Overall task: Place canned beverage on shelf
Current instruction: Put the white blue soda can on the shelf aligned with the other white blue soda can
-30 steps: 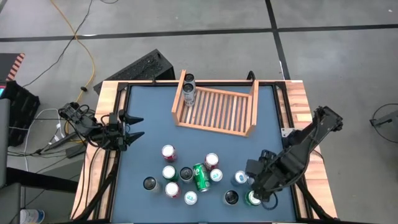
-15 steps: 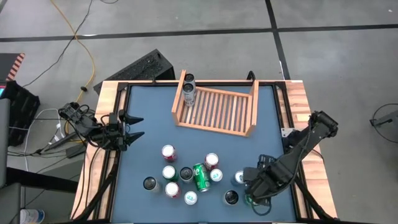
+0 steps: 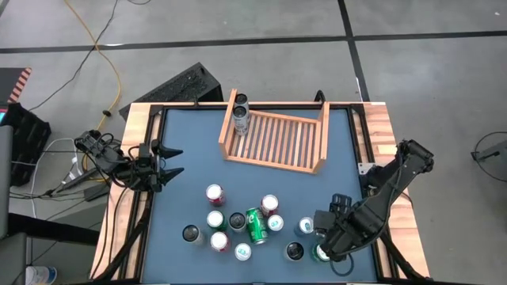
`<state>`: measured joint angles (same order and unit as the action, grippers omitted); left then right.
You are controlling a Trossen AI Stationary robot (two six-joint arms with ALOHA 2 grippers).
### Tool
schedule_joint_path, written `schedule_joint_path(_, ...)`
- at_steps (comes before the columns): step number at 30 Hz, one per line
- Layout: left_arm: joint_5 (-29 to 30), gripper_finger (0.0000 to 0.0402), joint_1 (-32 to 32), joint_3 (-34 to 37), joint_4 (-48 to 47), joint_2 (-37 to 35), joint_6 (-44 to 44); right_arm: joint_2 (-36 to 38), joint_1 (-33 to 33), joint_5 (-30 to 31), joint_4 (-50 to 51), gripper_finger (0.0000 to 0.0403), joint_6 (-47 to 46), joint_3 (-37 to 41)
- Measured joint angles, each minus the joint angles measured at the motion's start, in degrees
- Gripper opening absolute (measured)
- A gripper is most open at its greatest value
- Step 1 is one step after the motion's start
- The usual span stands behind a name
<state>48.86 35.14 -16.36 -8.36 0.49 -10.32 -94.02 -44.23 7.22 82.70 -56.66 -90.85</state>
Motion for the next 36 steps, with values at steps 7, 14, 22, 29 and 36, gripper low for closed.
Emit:
schedule_joint_path(7, -0.01, 0.0341, 0.0, 0.0, 0.0, 0.0, 0.01, 0.02, 0.11, 0.24, 0.85, 0.0333, -1.62, 0.0)
schedule_joint_path(14, -0.02, 0.0341, 0.0, -0.02, 0.0, 0.0, 0.01, 0.02, 0.11, 0.37, 1.31, 0.0333, -1.79, 0.0)
schedule_joint_path(22, -0.02, 0.0341, 0.0, -0.02, 0.0, 0.0, 0.58, 0.02, 0.11, 1.0, 1.64, 0.0333, -1.59, 0.0)
schedule_joint_path(29, -0.02, 0.0341, 0.01, 0.0, 0.02, 0.0, 0.58, 0.02, -0.84, 2.83, 1.69, 0.0333, -2.91, 0.29)
schedule_joint_path(36, -0.02, 0.0341, 0.0, 0.0, 0.02, 0.0, 0.28, 0.02, -1.58, 3.63, 1.26, 0.0333, -4.21, 0.44)
